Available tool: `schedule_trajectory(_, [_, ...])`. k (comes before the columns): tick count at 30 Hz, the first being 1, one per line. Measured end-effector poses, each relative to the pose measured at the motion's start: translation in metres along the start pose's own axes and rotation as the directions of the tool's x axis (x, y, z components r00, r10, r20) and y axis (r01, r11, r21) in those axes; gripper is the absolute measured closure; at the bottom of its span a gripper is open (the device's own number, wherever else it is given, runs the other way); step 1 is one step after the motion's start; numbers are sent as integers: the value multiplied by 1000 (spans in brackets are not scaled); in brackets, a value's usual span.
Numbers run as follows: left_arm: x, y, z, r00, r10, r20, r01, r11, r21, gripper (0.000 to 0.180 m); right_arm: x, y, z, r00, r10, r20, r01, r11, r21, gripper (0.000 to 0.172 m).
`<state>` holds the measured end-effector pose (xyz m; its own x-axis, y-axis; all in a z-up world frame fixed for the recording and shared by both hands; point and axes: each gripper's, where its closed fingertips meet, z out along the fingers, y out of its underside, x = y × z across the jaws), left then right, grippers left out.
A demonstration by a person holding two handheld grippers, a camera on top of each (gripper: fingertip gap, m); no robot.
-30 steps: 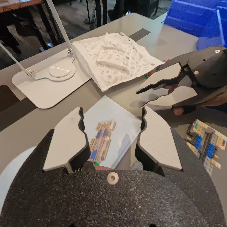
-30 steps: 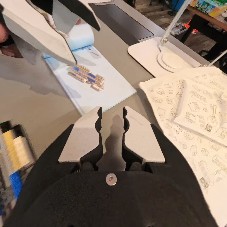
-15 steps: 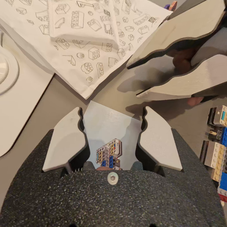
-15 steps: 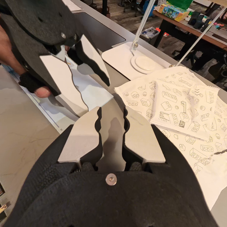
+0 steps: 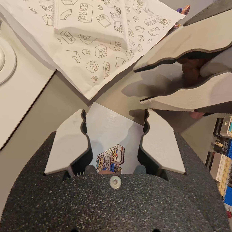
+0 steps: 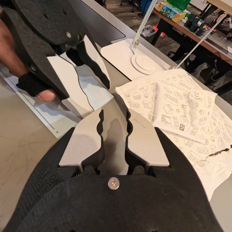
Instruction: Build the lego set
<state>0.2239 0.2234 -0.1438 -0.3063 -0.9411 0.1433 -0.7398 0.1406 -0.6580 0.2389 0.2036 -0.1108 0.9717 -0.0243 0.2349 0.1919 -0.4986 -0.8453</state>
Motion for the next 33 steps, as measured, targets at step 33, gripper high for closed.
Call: schedule_trajectory(33, [1,2,-2,999,36,14,-36,999,-14,95,3,0,0,994,91,63,-91,996,1,136])
